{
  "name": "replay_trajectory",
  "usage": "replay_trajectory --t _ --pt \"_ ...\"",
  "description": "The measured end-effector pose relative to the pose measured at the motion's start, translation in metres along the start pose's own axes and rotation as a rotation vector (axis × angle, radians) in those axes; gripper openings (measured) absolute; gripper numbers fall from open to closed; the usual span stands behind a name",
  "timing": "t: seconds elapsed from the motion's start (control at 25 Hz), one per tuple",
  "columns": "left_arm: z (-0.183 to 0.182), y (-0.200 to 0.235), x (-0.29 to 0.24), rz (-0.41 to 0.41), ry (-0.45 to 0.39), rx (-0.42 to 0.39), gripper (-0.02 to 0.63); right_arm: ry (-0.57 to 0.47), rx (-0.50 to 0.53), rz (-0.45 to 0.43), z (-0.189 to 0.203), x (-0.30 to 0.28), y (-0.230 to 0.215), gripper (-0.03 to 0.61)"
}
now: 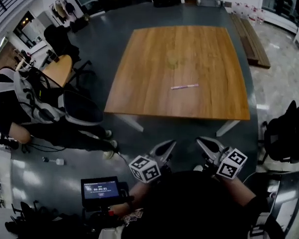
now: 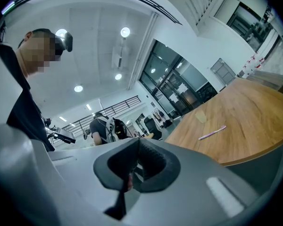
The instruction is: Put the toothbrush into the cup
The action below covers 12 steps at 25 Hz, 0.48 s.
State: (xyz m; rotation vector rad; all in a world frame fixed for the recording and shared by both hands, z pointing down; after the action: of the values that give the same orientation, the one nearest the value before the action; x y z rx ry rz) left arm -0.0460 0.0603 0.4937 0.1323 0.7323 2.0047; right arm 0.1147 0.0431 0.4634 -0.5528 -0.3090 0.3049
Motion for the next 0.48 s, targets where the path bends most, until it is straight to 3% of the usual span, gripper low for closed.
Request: replay_trajectory --t 0.2,0.48 --pt "0.013 -0.011 -0.011 -0.002 0.037 0.030 0.003 -0.020 -0.038 0.022 -0.001 0.020 -0.006 0.005" --pt "0.024 -0.027 -0.042 -0.042 0.076 0.014 0.003 -0.072 -0.076 0.024 -0.016 0.057 -0.029 0.006"
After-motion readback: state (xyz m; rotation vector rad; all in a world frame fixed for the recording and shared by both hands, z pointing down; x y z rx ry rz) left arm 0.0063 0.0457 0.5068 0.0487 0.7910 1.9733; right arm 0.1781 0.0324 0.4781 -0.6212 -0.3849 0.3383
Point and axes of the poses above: the fingertips, and each gripper's own axes: x backward along the fingers, y to its left, z out of its underside, the point moved 5 cm from there along x, backward along the fingers, and after that the axes turned 13 degrees about -z, right-handed, at the moved point
